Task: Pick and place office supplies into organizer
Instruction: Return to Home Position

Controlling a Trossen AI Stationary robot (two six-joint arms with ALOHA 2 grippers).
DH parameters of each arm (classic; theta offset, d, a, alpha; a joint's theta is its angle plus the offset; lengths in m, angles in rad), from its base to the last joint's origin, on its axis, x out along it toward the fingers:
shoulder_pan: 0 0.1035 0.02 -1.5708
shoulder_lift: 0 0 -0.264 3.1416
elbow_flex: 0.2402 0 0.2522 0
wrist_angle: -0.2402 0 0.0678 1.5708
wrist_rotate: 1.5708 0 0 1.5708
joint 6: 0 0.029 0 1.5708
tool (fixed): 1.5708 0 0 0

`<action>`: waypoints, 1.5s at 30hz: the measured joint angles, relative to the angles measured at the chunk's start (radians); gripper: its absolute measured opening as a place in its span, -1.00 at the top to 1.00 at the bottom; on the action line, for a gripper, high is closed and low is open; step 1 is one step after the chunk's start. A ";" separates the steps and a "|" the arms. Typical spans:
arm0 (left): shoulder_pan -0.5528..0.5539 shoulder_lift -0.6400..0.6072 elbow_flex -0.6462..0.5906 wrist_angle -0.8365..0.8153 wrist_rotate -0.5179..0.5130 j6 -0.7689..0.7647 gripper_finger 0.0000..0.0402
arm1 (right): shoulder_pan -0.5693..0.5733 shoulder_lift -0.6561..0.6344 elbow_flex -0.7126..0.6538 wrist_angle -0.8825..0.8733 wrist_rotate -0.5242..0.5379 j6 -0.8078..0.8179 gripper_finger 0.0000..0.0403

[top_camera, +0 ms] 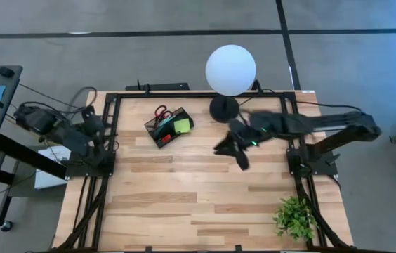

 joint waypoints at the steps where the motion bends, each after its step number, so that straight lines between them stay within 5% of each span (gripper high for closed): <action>1: 0.000 -0.034 -0.002 0.014 -0.012 0.001 0.18 | 0.034 -0.034 -0.012 -0.034 0.077 -0.023 0.62; 6: 0.000 -0.249 -0.094 0.187 -0.047 0.087 0.18 | 0.201 -0.224 -0.117 -0.064 0.305 -0.080 0.62; 10: 0.000 -0.421 -0.287 0.543 0.051 0.255 0.18 | 0.270 -0.409 -0.271 0.042 0.425 -0.132 0.62; 13: 0.004 -0.453 -0.302 0.690 0.283 0.386 0.18 | 0.269 -0.539 -0.460 0.187 0.438 -0.166 0.62; 18: 0.003 -0.456 -0.368 1.047 0.307 0.607 0.18 | 0.230 -0.658 -0.795 0.625 0.315 -0.228 0.62; 24: 0.004 -0.452 -0.373 1.011 0.222 0.636 0.18 | 0.157 -0.713 -0.987 0.783 0.259 -0.137 0.62; 34: 0.004 -0.458 -0.515 1.078 0.129 0.605 0.18 | 0.097 -0.782 -1.050 0.777 0.257 -0.174 0.62; 45: 0.004 -0.549 -0.508 1.052 0.173 0.649 0.18 | 0.020 -1.205 -1.051 0.335 0.259 -0.146 0.62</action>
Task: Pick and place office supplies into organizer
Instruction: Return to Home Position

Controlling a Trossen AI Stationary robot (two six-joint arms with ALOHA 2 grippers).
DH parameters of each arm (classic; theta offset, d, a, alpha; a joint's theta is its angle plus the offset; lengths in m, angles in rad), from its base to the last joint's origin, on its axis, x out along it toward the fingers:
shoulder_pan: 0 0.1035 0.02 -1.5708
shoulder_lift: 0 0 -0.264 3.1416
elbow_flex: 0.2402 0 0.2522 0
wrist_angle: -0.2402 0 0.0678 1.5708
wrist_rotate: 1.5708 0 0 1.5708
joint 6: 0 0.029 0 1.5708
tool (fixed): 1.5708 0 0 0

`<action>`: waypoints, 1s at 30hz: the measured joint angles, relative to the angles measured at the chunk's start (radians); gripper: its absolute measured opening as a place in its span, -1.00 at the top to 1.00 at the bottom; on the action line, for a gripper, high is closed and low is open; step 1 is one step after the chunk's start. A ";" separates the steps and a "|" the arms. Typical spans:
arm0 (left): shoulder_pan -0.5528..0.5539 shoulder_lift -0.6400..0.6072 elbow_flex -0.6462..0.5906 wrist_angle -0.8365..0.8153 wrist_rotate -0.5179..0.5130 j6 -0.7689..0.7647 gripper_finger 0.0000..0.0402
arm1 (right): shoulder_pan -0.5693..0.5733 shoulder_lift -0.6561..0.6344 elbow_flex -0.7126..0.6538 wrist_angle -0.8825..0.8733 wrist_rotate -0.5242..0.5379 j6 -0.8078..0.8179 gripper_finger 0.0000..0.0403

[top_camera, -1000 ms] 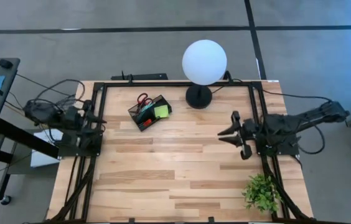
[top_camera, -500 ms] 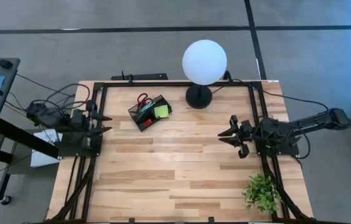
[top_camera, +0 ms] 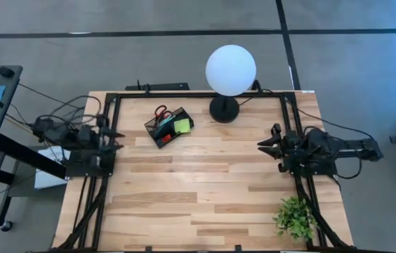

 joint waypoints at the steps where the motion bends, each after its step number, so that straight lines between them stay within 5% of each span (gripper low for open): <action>1: 0.000 0.004 -0.028 0.050 0.025 0.014 0.18 | 0.002 -0.028 0.000 -0.014 0.000 -0.018 0.62; 9: 0.001 -0.004 -0.320 0.482 0.070 0.046 0.18 | 0.000 -0.043 0.000 -0.083 0.001 -0.099 0.62; 22: 0.001 -0.002 -0.452 0.472 0.373 -0.064 0.18 | 0.001 -0.046 0.000 -0.086 0.000 0.047 0.62; 30: 0.001 -0.003 -0.499 0.461 0.393 -0.075 0.18 | 0.001 -0.046 0.000 -0.089 0.000 0.047 0.62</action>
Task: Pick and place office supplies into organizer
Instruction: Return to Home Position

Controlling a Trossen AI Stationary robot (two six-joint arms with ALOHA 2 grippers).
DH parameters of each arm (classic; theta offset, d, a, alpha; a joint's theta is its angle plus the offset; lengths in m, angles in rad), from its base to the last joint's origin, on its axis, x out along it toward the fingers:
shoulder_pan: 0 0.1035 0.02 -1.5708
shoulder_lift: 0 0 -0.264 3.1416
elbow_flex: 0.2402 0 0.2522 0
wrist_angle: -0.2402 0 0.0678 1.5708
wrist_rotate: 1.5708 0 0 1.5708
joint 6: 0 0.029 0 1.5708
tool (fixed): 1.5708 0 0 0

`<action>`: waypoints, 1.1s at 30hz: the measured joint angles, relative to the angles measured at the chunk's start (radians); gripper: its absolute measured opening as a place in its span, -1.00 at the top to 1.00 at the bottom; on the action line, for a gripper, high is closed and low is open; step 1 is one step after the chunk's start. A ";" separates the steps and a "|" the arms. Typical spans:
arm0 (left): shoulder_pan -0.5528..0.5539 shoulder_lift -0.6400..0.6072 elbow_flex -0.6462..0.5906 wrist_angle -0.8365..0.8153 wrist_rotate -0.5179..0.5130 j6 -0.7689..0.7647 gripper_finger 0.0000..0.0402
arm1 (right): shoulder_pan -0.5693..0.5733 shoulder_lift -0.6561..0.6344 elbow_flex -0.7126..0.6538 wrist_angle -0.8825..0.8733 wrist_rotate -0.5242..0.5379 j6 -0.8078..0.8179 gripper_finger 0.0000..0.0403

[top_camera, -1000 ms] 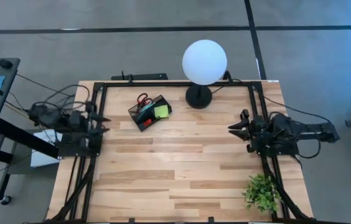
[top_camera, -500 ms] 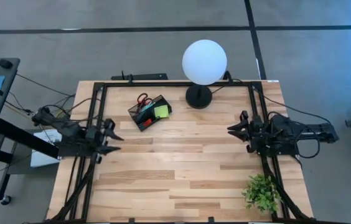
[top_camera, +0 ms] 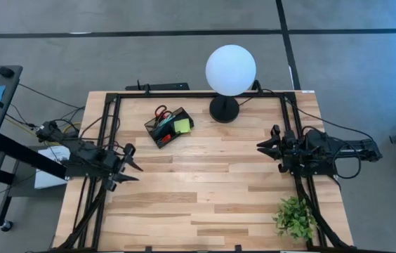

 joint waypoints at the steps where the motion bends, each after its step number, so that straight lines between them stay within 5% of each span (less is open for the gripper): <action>1: 0.000 0.000 -0.005 0.000 -0.002 0.002 0.18 | 0.000 0.000 0.000 0.000 0.000 0.000 0.62; 33: 0.000 0.014 -0.008 0.001 -0.001 -0.021 0.18 | 0.000 0.000 0.000 -0.011 0.000 0.000 0.62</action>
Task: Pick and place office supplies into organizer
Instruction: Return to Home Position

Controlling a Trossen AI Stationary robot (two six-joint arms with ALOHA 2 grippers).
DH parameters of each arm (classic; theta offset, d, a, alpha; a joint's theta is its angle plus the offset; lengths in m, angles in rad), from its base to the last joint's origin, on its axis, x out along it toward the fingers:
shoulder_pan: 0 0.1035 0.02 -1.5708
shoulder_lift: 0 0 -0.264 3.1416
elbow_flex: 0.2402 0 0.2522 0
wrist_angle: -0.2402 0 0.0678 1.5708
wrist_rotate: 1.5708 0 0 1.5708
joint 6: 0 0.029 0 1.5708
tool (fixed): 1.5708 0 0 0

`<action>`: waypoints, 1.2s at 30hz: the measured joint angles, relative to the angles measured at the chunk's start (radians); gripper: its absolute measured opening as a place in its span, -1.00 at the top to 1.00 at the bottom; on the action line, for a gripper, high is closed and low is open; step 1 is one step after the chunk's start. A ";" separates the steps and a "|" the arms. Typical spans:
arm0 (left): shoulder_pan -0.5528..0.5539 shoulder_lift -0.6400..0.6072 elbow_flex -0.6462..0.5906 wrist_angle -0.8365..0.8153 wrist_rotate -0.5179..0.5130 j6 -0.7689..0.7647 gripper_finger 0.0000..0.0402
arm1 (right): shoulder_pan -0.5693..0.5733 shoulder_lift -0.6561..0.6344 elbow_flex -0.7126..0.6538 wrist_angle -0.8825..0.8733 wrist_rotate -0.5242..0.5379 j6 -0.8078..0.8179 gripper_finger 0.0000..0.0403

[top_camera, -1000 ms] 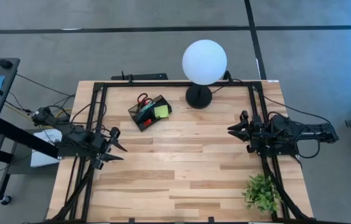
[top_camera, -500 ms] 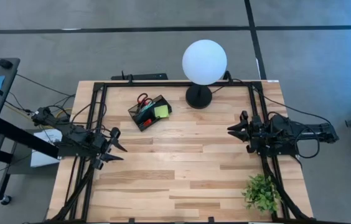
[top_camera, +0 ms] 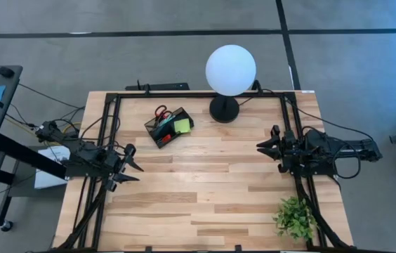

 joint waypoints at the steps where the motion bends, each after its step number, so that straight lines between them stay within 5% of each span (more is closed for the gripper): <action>1: 0.000 0.000 0.000 0.000 0.000 0.000 0.18 | 0.000 0.000 0.000 0.000 0.000 0.000 0.62; 36: 0.000 0.000 -0.001 -0.001 -0.001 -0.010 0.18 | 0.000 0.000 0.000 0.000 0.000 0.000 0.62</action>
